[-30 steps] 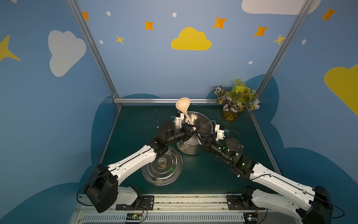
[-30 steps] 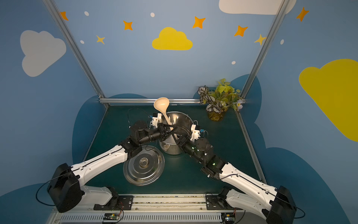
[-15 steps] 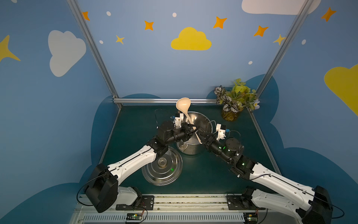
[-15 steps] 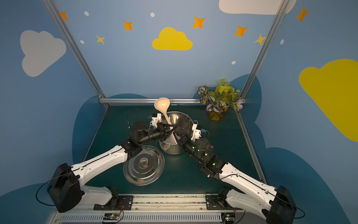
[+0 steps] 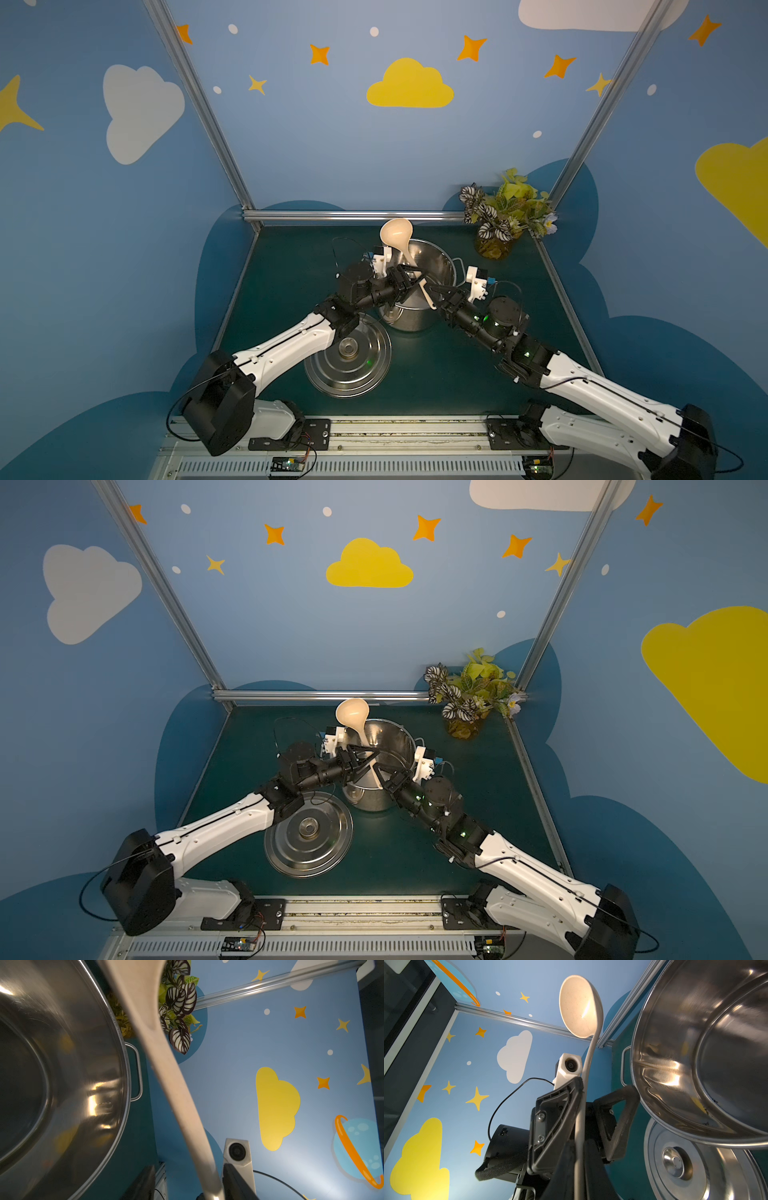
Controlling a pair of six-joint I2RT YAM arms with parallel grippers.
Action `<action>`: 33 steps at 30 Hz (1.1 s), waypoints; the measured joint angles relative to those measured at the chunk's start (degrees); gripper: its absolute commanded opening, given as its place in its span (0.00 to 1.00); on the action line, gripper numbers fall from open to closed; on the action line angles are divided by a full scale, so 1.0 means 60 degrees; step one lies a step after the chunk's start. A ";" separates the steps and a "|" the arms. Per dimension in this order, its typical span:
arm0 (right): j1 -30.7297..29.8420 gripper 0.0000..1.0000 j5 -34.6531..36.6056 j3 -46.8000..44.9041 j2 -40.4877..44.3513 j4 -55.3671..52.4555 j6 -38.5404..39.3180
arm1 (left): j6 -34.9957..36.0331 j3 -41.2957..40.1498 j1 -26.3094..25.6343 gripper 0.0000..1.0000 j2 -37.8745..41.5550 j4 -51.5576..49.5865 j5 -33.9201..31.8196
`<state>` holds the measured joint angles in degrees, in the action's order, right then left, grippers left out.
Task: Stir the soup with a spoon
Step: Adjust the spoon, then stir the soup in the pan with a stick.
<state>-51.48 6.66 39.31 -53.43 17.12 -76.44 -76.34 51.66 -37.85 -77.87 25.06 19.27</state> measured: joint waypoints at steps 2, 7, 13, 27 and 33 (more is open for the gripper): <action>0.0102 0.00 0.0109 0.0004 0.0288 -0.0419 0.0124 | 0.0098 -0.0025 0.0157 0.62 0.0131 -0.0215 0.0000; 0.0827 0.00 0.0164 0.0470 0.0889 -0.2135 0.0401 | 0.0703 -0.0073 0.0882 0.65 0.0769 -0.1490 0.0011; 0.2685 0.00 -0.1126 0.2084 0.0769 -0.4972 0.0849 | 0.2029 0.0277 0.2441 0.65 0.1348 -0.4262 0.0397; 0.4433 0.00 -0.4641 0.8076 -0.2900 -1.1981 0.5060 | 0.5996 0.2076 0.4590 0.56 0.0732 -0.9038 0.0987; 0.4488 0.00 -0.4772 0.9377 -0.3960 -1.3861 0.6379 | 0.6870 0.2430 0.4601 0.48 -0.0189 -0.9402 0.1151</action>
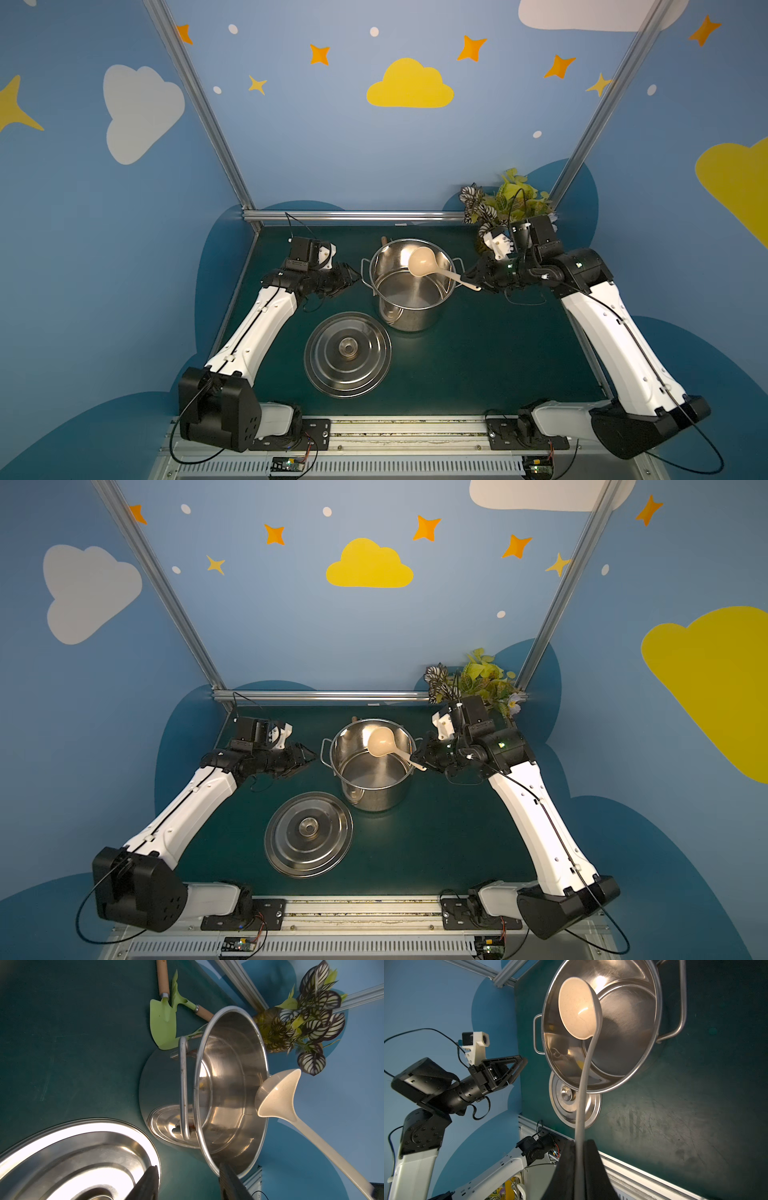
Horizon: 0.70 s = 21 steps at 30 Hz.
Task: Stir the soup with a spoon
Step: Stir the soup in the pan with a stick.
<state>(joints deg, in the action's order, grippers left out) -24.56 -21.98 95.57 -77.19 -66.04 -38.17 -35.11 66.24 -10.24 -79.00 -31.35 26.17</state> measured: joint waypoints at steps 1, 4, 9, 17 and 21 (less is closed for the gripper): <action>0.0033 0.00 0.0018 0.0142 -0.0131 -0.0204 0.0160 | 0.0076 0.0040 0.0000 0.48 -0.0157 -0.0018 0.0033; 0.0142 0.00 0.0073 0.0495 -0.0463 -0.0670 0.0484 | 0.0244 0.0135 0.0000 0.47 -0.0506 -0.0015 0.0131; 0.0270 0.00 0.0160 0.0896 -0.0940 -0.1096 0.0885 | 0.0404 0.0419 0.0000 0.45 -0.0845 0.0000 0.0229; 0.0477 0.00 0.0302 0.1461 -0.1716 -0.1432 0.1290 | 0.0459 0.0714 0.0000 0.35 -0.1392 0.0157 0.0397; 0.0590 0.00 0.0441 0.1723 -0.2069 -0.1548 0.1490 | 0.0463 0.0758 -0.0007 0.28 -0.1570 0.0168 0.0419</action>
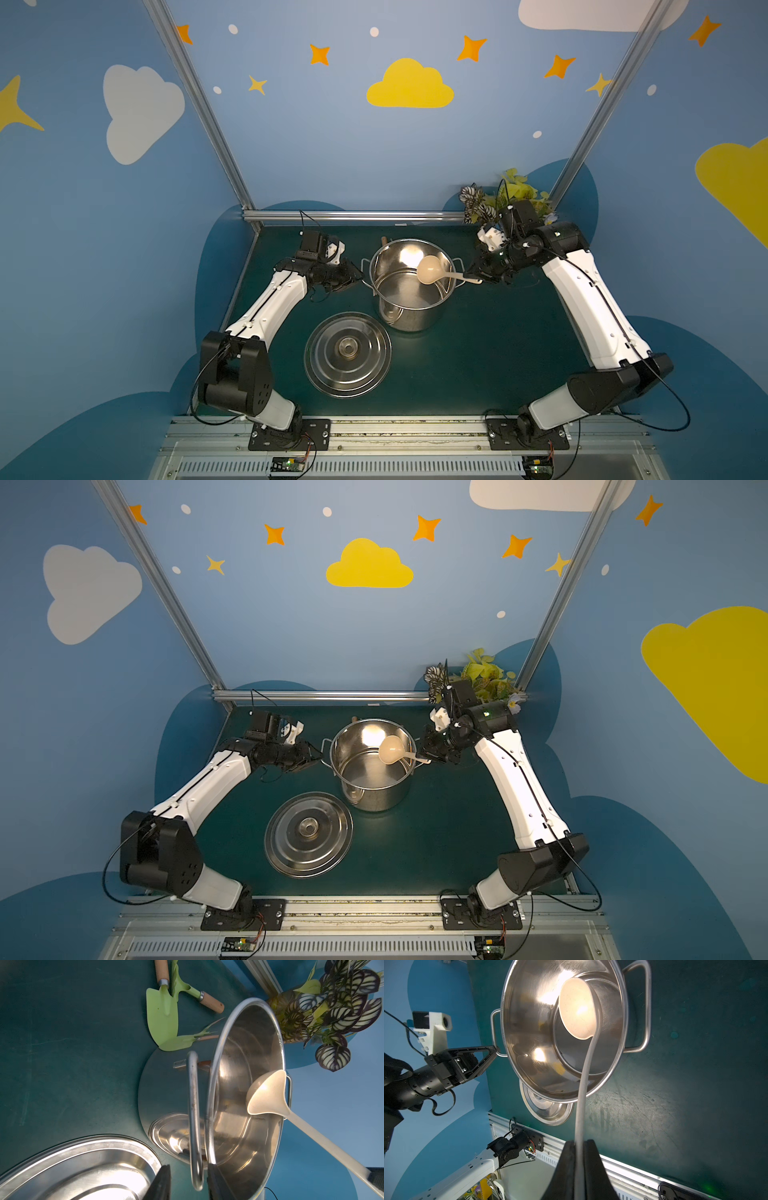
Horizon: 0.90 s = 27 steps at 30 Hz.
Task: Stir the soup with a spoon
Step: Stir the soup in the pan with a stick.
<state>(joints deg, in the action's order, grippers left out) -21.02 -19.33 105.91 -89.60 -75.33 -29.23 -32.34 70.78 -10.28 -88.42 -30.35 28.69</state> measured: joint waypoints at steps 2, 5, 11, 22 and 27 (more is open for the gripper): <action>0.0058 0.00 0.0055 0.0138 -0.0171 -0.0055 0.0073 | 0.0022 0.0073 -0.0004 0.25 -0.0109 -0.0004 0.0040; 0.0120 0.00 0.0098 0.0353 -0.0452 -0.0117 0.0182 | 0.0018 0.0164 -0.0040 0.21 -0.0215 0.0040 0.0062; 0.0157 0.00 0.0164 0.0947 -0.1122 -0.0277 0.0288 | 0.0026 0.0259 -0.0117 0.14 -0.0291 0.0069 0.0080; -0.0189 0.00 0.0284 0.2732 -0.3031 -0.0514 0.0393 | -0.0076 0.0259 -0.0171 0.13 -0.0295 0.0073 0.0051; -0.0718 0.00 0.0295 0.4164 -0.4255 -0.0758 0.0415 | -0.0076 0.0259 -0.0193 0.13 -0.0295 0.0109 0.0018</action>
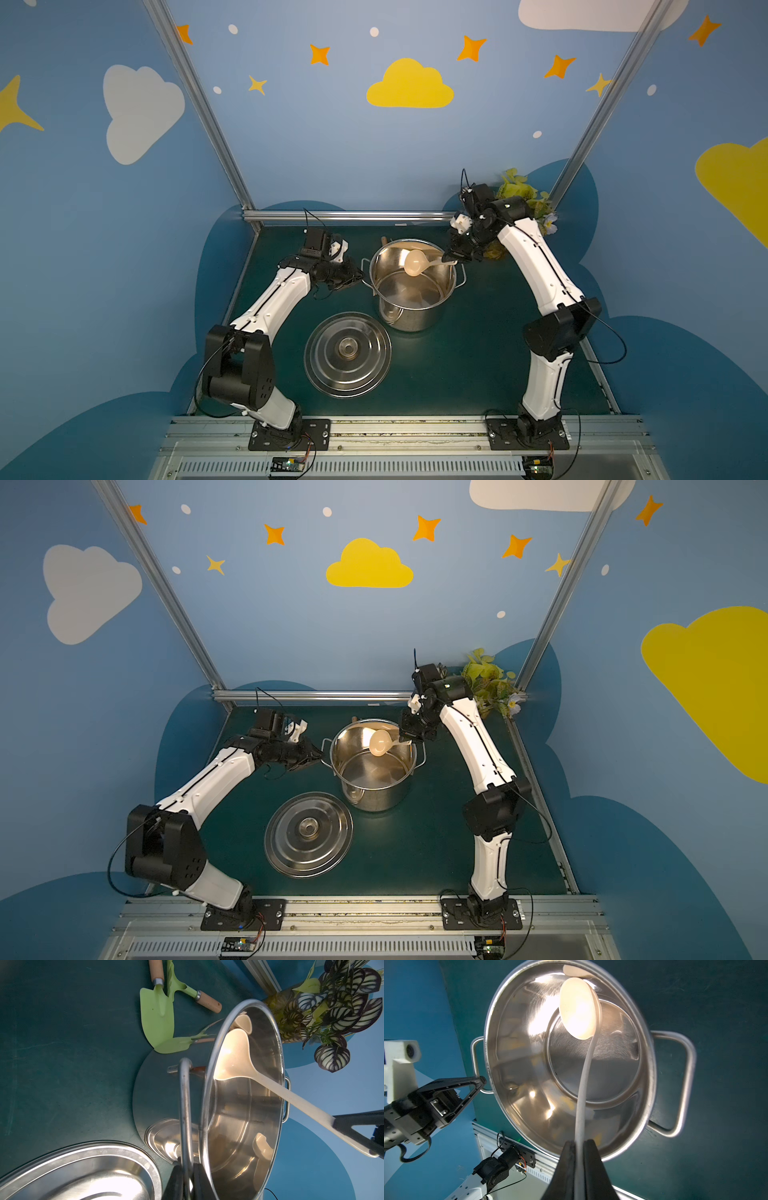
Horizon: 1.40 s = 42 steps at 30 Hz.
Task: Stir the soup with a spoon
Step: Stir the soup in the pan with a stick.
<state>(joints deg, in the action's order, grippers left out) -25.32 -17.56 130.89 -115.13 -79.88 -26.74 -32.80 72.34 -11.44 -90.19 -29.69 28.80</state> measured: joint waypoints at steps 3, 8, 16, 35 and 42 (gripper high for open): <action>-0.0390 0.00 -0.0007 0.0867 -0.0718 -0.0259 0.0000 | 0.0000 0.0000 -0.0018 0.13 0.0000 0.0022 -0.0025; -0.0965 0.00 -0.0051 0.1202 -0.1064 -0.0481 0.0095 | 0.0000 0.0000 -0.0029 0.13 -0.0007 0.0036 -0.0044; -0.1606 0.00 -0.0244 0.1297 -0.1064 -0.1526 0.0448 | 0.0004 0.0000 -0.0033 0.13 -0.0007 0.0044 -0.0047; -0.0379 0.00 0.1654 -0.0036 0.0284 -0.1989 0.0772 | 0.0011 0.0044 -0.0036 0.13 -0.0109 0.0142 0.0033; -0.0211 0.00 0.1807 0.1625 -0.0674 -0.1989 0.0696 | 0.0007 0.0051 -0.0058 0.12 -0.0157 0.0222 0.0120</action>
<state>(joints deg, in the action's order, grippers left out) -26.59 -6.72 140.64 -119.17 -91.81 -22.57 -32.75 72.64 -11.79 -91.13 -28.36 29.52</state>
